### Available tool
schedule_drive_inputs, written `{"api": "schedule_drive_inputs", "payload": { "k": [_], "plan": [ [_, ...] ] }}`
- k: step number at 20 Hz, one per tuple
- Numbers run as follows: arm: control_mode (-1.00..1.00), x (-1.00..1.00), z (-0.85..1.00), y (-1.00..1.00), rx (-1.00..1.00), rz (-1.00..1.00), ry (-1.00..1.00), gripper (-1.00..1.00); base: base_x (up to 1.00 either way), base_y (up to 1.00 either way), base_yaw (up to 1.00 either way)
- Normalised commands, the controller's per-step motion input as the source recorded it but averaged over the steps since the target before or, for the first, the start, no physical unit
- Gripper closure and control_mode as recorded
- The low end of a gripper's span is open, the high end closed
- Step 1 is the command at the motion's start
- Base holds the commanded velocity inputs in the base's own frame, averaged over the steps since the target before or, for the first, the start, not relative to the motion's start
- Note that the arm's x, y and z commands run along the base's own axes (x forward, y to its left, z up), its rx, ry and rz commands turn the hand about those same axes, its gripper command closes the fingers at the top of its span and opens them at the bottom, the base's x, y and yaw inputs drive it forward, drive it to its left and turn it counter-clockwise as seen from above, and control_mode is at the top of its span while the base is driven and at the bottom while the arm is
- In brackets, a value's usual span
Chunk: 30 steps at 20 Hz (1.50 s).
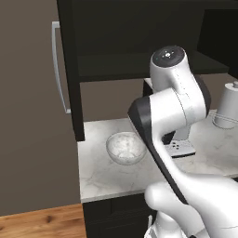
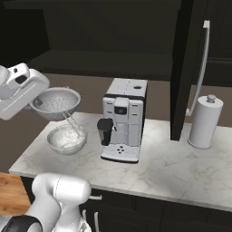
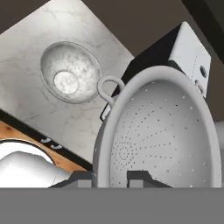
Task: Open the cabinet and setup a tea strainer by placing it in the bowl upright.
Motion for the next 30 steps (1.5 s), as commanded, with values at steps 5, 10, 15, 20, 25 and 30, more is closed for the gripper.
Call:
{"api": "schedule_drive_inputs", "payload": {
  "k": [5, 10, 15, 20, 25, 30],
  "plan": [
    [-1.00, -0.01, -0.82, 0.02, 0.01, 0.03, 0.00, 1.00, 0.00, 0.00, 0.00],
    [-1.00, 0.00, -0.75, 0.23, 0.00, 0.08, 0.00, 1.00, 0.00, 0.00, 0.00],
    [-1.00, 0.29, -0.64, 0.04, 0.09, 0.11, 0.00, 1.00, 0.00, 0.00, 0.00],
    [-1.00, 0.44, -0.50, 0.01, 0.05, 0.13, 0.00, 1.00, 0.00, 0.00, 0.00],
    [-1.00, 0.42, -0.33, 0.31, 0.00, 0.06, 0.00, 1.00, 0.00, 0.00, 0.00],
    [-1.00, 0.49, -0.06, 0.42, 0.00, 0.00, 0.00, 1.00, 0.00, 0.00, 0.00]
  ]
}}
